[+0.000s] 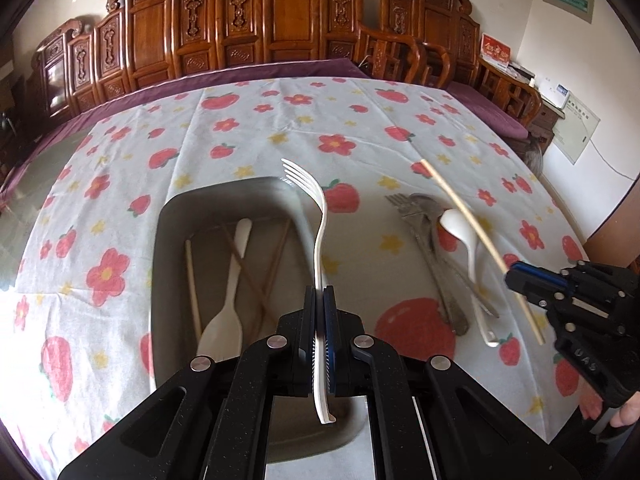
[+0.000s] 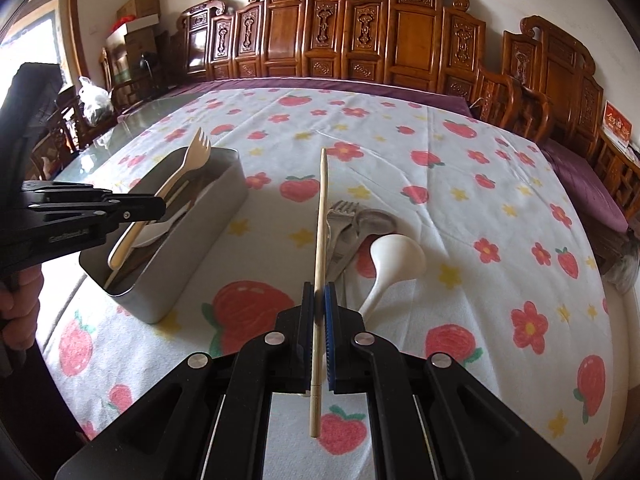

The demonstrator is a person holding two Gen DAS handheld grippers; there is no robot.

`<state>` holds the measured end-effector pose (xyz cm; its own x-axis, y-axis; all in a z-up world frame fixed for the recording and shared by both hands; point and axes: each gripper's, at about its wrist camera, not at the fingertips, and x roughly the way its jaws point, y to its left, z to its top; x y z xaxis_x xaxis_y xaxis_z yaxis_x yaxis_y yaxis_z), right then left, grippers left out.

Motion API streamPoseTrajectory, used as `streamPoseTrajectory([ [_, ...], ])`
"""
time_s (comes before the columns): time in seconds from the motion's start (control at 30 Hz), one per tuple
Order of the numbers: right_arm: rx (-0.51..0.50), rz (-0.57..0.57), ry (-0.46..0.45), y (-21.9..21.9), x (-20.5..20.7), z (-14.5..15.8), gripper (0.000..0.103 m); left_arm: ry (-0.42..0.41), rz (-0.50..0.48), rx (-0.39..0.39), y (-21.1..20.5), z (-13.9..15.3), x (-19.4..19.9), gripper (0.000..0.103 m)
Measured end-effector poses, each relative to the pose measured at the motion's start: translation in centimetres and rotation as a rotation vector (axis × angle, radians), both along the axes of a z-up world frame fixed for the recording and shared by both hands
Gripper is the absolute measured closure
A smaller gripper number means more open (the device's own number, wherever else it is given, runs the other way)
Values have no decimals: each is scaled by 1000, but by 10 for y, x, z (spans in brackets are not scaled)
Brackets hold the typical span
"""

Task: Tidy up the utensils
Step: 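Carry the white fork into the metal tray and open the left tool while right holds chopstick, then lower the bamboo chopstick into the metal tray and open the right tool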

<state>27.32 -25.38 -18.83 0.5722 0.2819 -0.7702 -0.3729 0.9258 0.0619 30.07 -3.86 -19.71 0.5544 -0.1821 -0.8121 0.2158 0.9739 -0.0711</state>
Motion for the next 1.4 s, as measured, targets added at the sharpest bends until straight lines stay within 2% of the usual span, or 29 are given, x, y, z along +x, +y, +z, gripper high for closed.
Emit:
streamPoseTrajectory([
  [0.27,-14,22,13,10,-3,-5,97,56,27,25,14,-23,11,100],
  [0.43,6,17,28,11,1,-8,97,15,22,60,17,-25,6,97],
  [0.47,12,14,31,12,2,-7,97,3,19,61,18,-24,5,96],
  [0.57,4,17,28,17,3,-5,97,-37,24,62,25,-15,3,82],
  [0.67,0,29,22,26,1,0,97,-73,39,53,36,-4,-1,79],
  [0.9,40,50,34,51,-3,16,97,-151,78,34,69,26,-8,61],
  [1.07,59,90,47,78,-2,28,97,-178,94,-13,96,45,-10,58],
  [1.4,62,161,81,138,8,30,97,-198,117,46,135,54,-13,58],
])
